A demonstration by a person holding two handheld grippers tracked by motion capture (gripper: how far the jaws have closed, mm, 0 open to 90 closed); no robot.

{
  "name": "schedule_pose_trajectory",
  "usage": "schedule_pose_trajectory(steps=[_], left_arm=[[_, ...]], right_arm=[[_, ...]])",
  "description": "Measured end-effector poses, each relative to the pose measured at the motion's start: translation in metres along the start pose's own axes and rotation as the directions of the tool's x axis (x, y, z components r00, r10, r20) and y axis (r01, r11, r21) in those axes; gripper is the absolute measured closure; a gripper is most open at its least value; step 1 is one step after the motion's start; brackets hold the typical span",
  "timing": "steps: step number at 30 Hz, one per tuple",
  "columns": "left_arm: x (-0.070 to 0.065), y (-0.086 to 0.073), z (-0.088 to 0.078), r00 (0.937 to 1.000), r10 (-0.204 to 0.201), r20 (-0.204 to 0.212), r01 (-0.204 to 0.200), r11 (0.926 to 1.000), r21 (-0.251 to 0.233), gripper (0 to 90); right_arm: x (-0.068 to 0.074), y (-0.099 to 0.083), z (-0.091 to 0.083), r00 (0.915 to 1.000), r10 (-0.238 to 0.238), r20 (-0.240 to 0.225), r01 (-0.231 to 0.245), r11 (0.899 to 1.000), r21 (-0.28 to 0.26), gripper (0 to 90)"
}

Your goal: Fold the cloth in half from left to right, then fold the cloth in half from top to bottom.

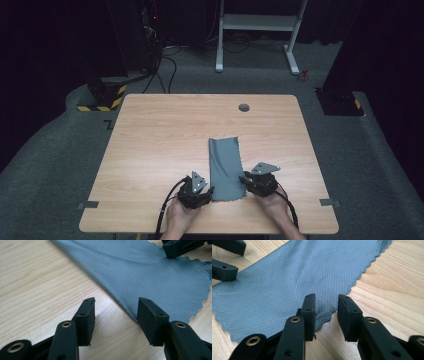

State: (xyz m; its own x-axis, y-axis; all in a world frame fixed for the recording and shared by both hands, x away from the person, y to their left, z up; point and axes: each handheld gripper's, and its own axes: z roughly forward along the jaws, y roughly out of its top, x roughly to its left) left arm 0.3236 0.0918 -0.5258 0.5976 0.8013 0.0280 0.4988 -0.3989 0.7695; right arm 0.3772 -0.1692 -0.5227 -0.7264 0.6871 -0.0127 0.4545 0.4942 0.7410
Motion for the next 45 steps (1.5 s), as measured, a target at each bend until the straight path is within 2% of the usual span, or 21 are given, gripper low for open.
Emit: schedule_pose_trajectory(steps=[2, 5, 7, 11, 12, 15, 20, 24, 27, 29, 31, 32, 33, 37, 39, 42, 44, 45], left_arm=[[0.002, -0.001, -0.001, 0.9999, -0.010, 0.010, 0.010, 0.9999, 0.003, 48.5], [0.003, -0.001, -0.002, 0.9999, 0.008, 0.014, -0.008, 1.0000, 0.003, 48.5], [0.004, 0.004, -0.002, 0.9994, 0.019, 0.028, -0.019, 0.9998, 0.008, 47.6], [0.007, 0.022, -0.002, 0.9983, 0.036, 0.047, -0.034, 0.9989, -0.032, 47.1], [0.009, 0.028, 0.000, 0.9974, 0.056, 0.046, -0.054, 0.9978, -0.038, 47.0], [0.013, 0.041, 0.013, 0.9957, 0.062, 0.070, -0.059, 0.9975, -0.040, 47.1], [0.020, 0.057, 0.041, 0.9924, 0.059, 0.108, -0.055, 0.9976, -0.041, 47.5], [0.020, 0.069, 0.059, 0.9885, 0.073, 0.133, -0.071, 0.9973, -0.019, 47.5], [0.023, 0.074, 0.070, 0.9901, 0.086, 0.111, -0.089, 0.9959, 0.019, 47.5], [0.028, 0.074, 0.074, 0.9931, 0.089, 0.076, -0.093, 0.9945, 0.049, 47.7], [0.035, 0.072, 0.076, 0.9958, 0.071, 0.058, -0.075, 0.9951, 0.065, 48.4], [0.042, 0.071, 0.076, 0.9975, 0.041, 0.058, -0.045, 0.9970, 0.063, 47.4], [0.046, 0.070, 0.075, 0.9986, 0.029, 0.045, -0.032, 0.9973, 0.066, 47.5], [0.057, 0.069, 0.074, 0.9999, -0.007, 0.011, 0.006, 0.9979, 0.065, 47.8], [0.061, 0.069, 0.076, 0.9996, -0.021, 0.017, 0.020, 0.9976, 0.066, 46.9], [0.064, 0.072, 0.080, 0.9993, -0.035, 0.009, 0.034, 0.9975, 0.062, 46.9], [0.067, 0.074, 0.082, 0.9991, -0.042, 0.005, 0.041, 0.9971, 0.064, 46.5], [0.068, 0.075, 0.084, 0.9989, -0.043, -0.015, 0.044, 0.9976, 0.054, 46.3]], right_arm=[[0.000, 0.000, 0.000, 1.0000, 0.000, 0.001, 0.000, 1.000, 0.001, 67.3], [0.001, 0.000, -0.002, 0.9999, -0.001, 0.017, 0.001, 1.000, 0.003, 66.6], [0.001, 0.000, -0.007, 0.9999, 0.004, 0.012, -0.004, 1.000, -0.010, 67.6], [0.004, 0.002, -0.019, 0.9999, -0.008, -0.014, 0.007, 0.999, -0.049, 72.4], [0.005, 0.002, -0.021, 0.9997, -0.015, -0.020, 0.014, 0.999, -0.050, 73.2], [0.012, 0.001, -0.021, 0.9975, -0.050, -0.049, 0.049, 0.998, -0.037, 75.6], [0.019, 0.001, -0.015, 0.9935, -0.082, -0.079, 0.080, 0.996, -0.028, 77.0], [0.023, 0.004, -0.010, 0.9906, -0.097, -0.097, 0.095, 0.995, -0.022, 77.1], [0.023, 0.003, -0.009, 0.9900, -0.098, -0.102, 0.096, 0.995, -0.017, 77.1], [0.023, 0.002, -0.006, 0.9900, -0.104, -0.095, 0.106, 0.994, 0.009, 77.1], [0.021, -0.001, -0.005, 0.9896, -0.105, -0.098, 0.107, 0.994, 0.014, 77.1], [0.020, -0.001, -0.006, 0.9897, -0.101, -0.101, 0.103, 0.995, 0.014, 77.3], [0.019, -0.001, -0.006, 0.9898, -0.104, -0.097, 0.106, 0.994, 0.016, 77.2], [0.014, 0.000, -0.005, 0.9916, -0.093, -0.090, 0.095, 0.995, 0.020, 75.7], [0.007, 0.001, -0.004, 0.9941, -0.049, -0.097, 0.049, 0.999, -0.001, 73.4], [-0.003, 0.001, -0.002, 0.9977, 0.006, -0.068, -0.009, 0.999, -0.031, 72.9], [-0.010, 0.004, 0.001, 0.9979, 0.049, -0.043, -0.050, 0.999, -0.021, 71.6], [-0.012, 0.006, 0.003, 0.9980, 0.054, -0.034, -0.055, 0.998, -0.026, 71.5]])
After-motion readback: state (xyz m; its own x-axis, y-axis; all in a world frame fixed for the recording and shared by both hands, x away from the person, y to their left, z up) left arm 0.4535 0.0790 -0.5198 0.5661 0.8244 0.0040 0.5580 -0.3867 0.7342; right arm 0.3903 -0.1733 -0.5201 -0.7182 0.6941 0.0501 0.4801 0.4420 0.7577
